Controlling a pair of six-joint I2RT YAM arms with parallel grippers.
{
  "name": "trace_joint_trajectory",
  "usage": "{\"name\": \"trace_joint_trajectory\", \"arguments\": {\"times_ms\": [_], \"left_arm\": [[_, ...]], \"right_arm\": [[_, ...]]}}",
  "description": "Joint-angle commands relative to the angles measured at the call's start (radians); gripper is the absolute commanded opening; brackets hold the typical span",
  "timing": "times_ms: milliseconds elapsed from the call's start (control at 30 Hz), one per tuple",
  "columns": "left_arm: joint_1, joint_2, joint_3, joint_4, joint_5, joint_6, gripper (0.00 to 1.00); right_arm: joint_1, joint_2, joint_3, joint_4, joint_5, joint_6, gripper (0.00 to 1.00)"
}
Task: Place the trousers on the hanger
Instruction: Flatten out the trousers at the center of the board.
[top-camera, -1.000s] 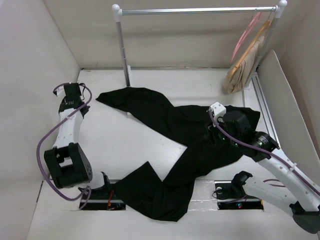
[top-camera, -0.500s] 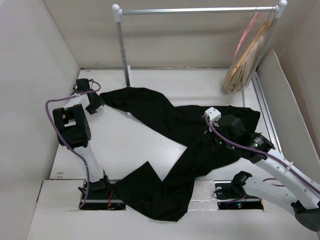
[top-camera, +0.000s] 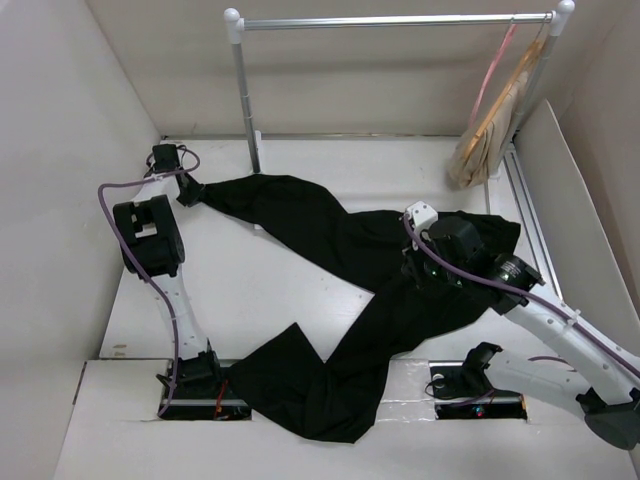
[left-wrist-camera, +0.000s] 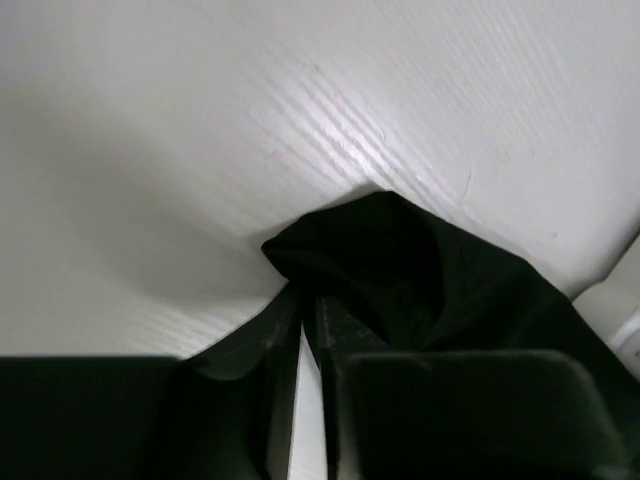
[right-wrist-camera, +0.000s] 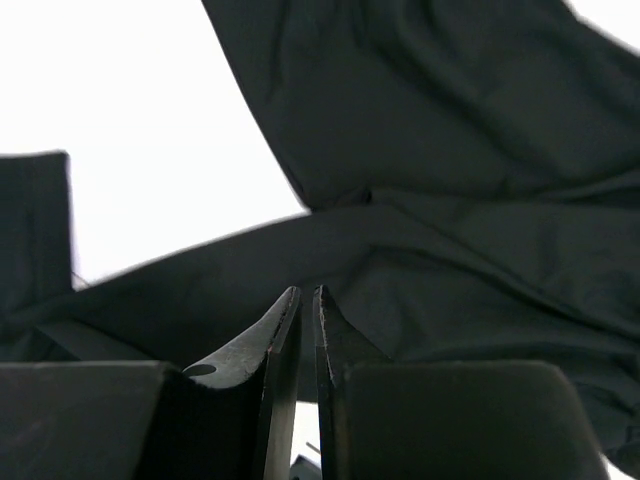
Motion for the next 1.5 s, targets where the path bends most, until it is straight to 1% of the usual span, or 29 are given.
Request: {"name": "trace_joint_trajectory", "arguments": {"times_ms": [0,33,100,133,167,200,233,300,333,400,433,500,533,633,667,700,733,767,800,833,900,967,1000,1067,1133,1167,1233,1333,1467], "left_arm": [[0.005,0.045,0.066,-0.058,-0.009,-0.005,0.07],[0.005,0.048,0.072,-0.064,-0.025,-0.005,0.00],[0.005,0.030,0.054,-0.064,-0.042,-0.014,0.00],[0.005,-0.017,0.023,-0.058,-0.047,-0.014,0.00],[0.005,-0.101,-0.029,-0.041,-0.067,-0.014,0.00],[0.005,-0.102,-0.029,-0.034,-0.067,-0.014,0.00],[0.005,-0.207,-0.093,-0.026,-0.118,-0.004,0.00],[0.014,-0.313,-0.161,-0.017,-0.160,0.015,0.00],[0.023,-0.402,-0.227,-0.024,-0.188,0.024,0.00],[0.051,-0.488,-0.308,-0.032,-0.191,0.012,0.00],[0.086,-0.563,-0.398,-0.038,-0.183,-0.006,0.00],[0.124,-0.621,-0.482,-0.055,-0.174,-0.017,0.00],[0.170,-0.663,-0.555,-0.060,-0.176,-0.017,0.00],[0.245,-0.711,-0.640,-0.055,-0.171,-0.016,0.00],[0.262,-0.711,-0.640,-0.049,-0.170,-0.011,0.00],[0.263,-0.702,-0.634,-0.061,-0.177,-0.004,0.03],[0.263,-0.670,-0.611,-0.064,-0.145,0.006,0.36],[0.272,-0.646,-0.585,-0.070,-0.115,0.016,0.43],[0.272,-0.618,-0.557,-0.142,-0.099,0.018,0.45],[0.272,-0.596,-0.513,-0.165,-0.094,0.023,0.47],[0.263,-0.634,-0.517,-0.160,-0.094,0.038,0.47],[0.226,-0.726,-0.539,-0.150,-0.126,0.050,0.47],[0.165,-0.752,-0.543,-0.159,-0.145,0.055,0.47],[0.102,-0.814,-0.578,-0.172,-0.202,0.061,0.47],[0.039,-0.867,-0.647,-0.172,-0.197,0.049,0.47],[0.039,-0.878,-0.673,-0.164,-0.182,0.032,0.47],[0.028,-0.894,-0.735,-0.156,-0.154,0.020,0.47],[0.028,-0.862,-0.770,-0.146,-0.174,0.024,0.46],[0.028,-0.803,-0.769,-0.132,-0.202,0.047,0.43]], "right_arm": [[0.008,0.006,0.085,0.022,0.021,-0.007,0.16],[0.008,0.009,0.099,0.010,0.024,-0.007,0.16],[0.008,0.000,0.105,0.007,0.022,-0.005,0.16],[0.008,-0.012,0.108,0.010,0.019,-0.005,0.16],[0.008,-0.023,0.105,0.010,0.016,-0.005,0.17],[0.008,-0.023,0.105,0.010,0.011,-0.007,0.17],[0.008,-0.024,0.102,0.007,0.008,-0.010,0.17],[0.008,-0.032,0.087,-0.002,-0.005,-0.018,0.17],[0.008,-0.037,0.078,-0.001,-0.012,-0.021,0.17],[0.008,-0.055,0.040,0.007,-0.015,-0.025,0.17],[0.008,-0.060,0.027,0.011,-0.015,-0.028,0.17],[-0.005,-0.070,0.004,0.021,-0.033,-0.038,0.18],[-0.005,-0.072,0.000,0.022,-0.039,-0.042,0.18],[-0.015,-0.077,-0.013,0.028,-0.064,-0.059,0.18],[-0.015,-0.078,-0.014,0.030,-0.068,-0.071,0.18],[-0.015,-0.077,-0.014,0.027,-0.071,-0.077,0.19],[-0.015,-0.083,-0.010,0.025,-0.071,-0.084,0.19],[-0.025,-0.084,-0.005,0.021,-0.071,-0.096,0.19],[-0.025,-0.086,0.000,0.012,-0.071,-0.102,0.20],[-0.025,-0.086,0.006,0.008,-0.071,-0.103,0.21],[-0.025,-0.089,0.006,0.005,-0.071,-0.135,0.21],[-0.025,-0.087,0.003,0.002,-0.071,-0.142,0.21],[-0.025,-0.089,0.000,0.008,-0.112,-0.142,0.22],[-0.025,-0.098,-0.016,0.014,-0.119,-0.145,0.22],[-0.025,-0.107,-0.029,0.030,-0.125,-0.145,0.22],[-0.025,-0.109,-0.040,0.034,-0.133,-0.145,0.22],[-0.025,-0.109,-0.043,0.041,-0.137,-0.146,0.23],[-0.025,-0.109,-0.045,0.039,-0.139,-0.146,0.23],[-0.025,-0.121,-0.053,0.041,-0.139,-0.145,0.24]]}}
